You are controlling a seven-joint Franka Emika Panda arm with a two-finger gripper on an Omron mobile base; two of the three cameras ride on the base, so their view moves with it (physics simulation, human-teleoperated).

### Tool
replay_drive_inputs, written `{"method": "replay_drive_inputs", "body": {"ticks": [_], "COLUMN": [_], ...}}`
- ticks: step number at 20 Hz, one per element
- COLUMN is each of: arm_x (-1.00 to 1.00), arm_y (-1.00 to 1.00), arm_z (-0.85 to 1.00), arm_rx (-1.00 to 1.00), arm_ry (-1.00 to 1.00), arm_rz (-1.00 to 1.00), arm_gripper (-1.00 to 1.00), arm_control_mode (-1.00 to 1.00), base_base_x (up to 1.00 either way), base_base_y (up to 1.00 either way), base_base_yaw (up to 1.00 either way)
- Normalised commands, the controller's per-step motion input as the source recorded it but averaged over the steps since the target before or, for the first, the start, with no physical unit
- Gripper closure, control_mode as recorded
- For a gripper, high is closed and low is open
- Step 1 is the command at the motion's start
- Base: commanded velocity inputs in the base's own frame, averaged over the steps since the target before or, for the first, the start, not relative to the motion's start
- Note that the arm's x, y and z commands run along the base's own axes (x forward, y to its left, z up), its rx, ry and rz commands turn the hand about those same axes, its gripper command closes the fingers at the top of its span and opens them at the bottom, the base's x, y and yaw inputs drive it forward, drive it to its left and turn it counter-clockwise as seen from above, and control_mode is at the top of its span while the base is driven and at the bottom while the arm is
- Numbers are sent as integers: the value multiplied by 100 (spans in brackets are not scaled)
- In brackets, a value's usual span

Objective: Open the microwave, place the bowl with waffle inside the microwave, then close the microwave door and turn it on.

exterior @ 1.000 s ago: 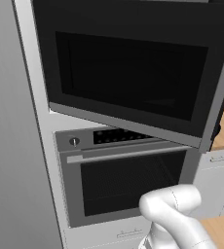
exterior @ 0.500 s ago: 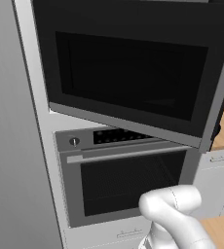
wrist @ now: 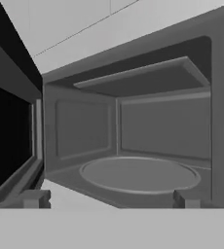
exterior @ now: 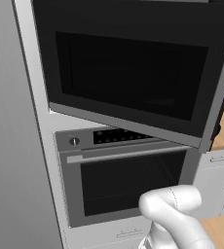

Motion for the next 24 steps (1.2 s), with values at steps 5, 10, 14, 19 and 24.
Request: {"method": "replay_drive_inputs", "body": {"ticks": [5, 10, 14, 19, 24], "arm_x": [21, 2, -39, -56, -48], "arm_y": [19, 9, 49, 83, 99], "arm_z": [-5, 0, -4, -8, -10], "arm_rx": [0, 0, -1, -4, -5], "arm_ry": [0, 0, 0, 0, 0], "arm_rz": [14, 17, 22, 19, 11], "arm_gripper": [-100, -100, -100, -100, -100], "arm_control_mode": [-100, -100, -100, -100, -100], "base_base_x": [0, 0, 0, 0, 0], "base_base_y": [0, 0, 0, 0, 0], "base_base_yaw": [0, 0, 0, 0, 0]}}
